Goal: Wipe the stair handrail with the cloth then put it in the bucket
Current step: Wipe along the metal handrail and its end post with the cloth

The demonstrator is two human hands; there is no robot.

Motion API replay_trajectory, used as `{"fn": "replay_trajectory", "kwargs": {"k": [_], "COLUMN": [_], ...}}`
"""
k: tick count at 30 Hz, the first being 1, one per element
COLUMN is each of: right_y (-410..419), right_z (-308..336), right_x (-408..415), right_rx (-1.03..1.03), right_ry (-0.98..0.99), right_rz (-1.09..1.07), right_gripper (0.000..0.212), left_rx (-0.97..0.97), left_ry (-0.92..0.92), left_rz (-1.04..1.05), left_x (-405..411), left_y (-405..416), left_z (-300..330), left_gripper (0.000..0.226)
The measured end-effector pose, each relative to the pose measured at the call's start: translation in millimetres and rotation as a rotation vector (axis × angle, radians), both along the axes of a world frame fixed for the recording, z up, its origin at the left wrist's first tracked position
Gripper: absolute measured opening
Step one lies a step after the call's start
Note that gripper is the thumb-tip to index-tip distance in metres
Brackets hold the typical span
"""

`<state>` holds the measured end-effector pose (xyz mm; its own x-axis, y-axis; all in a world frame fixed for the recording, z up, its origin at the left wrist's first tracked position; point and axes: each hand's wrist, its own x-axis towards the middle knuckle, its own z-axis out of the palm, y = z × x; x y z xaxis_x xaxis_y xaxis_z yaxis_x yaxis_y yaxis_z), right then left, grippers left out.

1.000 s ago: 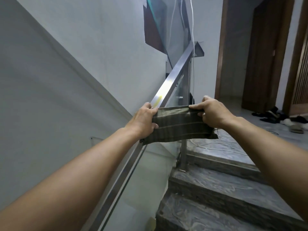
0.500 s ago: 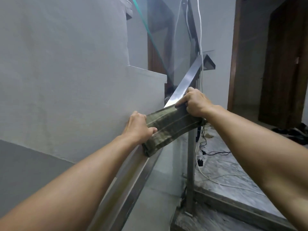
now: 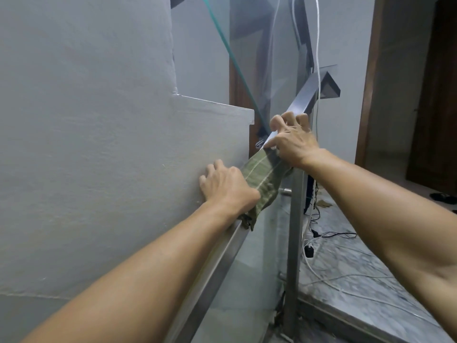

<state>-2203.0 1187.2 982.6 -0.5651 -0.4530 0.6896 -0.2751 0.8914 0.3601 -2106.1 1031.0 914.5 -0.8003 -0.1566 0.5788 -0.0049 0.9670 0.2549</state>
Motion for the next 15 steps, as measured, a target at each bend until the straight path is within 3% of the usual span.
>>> {"fn": "replay_trajectory", "kwargs": {"k": [3,6,10,15], "right_y": [5.5,13.3,20.3,16.5], "right_z": [-3.7,-6.5,-14.2,-19.3], "right_x": [-10.4,-17.2,-20.9,-11.5], "right_rx": [0.176,0.151,0.137,0.166], "right_ry": [-0.019,-0.145,-0.331,-0.393], "right_rz": [0.037,0.119,0.127,0.166], "right_gripper": [0.035,0.045,0.073,0.08], "left_rx": [-0.055,0.02,-0.01,-0.005], "left_ry": [0.101,-0.057,-0.201,-0.189], "left_rz": [-0.189,-0.366,-0.294,-0.231], "left_x": [-6.0,-19.4,-31.1,-12.4], "left_y": [10.6,17.2,18.0,13.8], "left_z": [-2.3,-14.8,-28.3,-43.5], "left_gripper": [0.043,0.061,0.071,0.072]}}
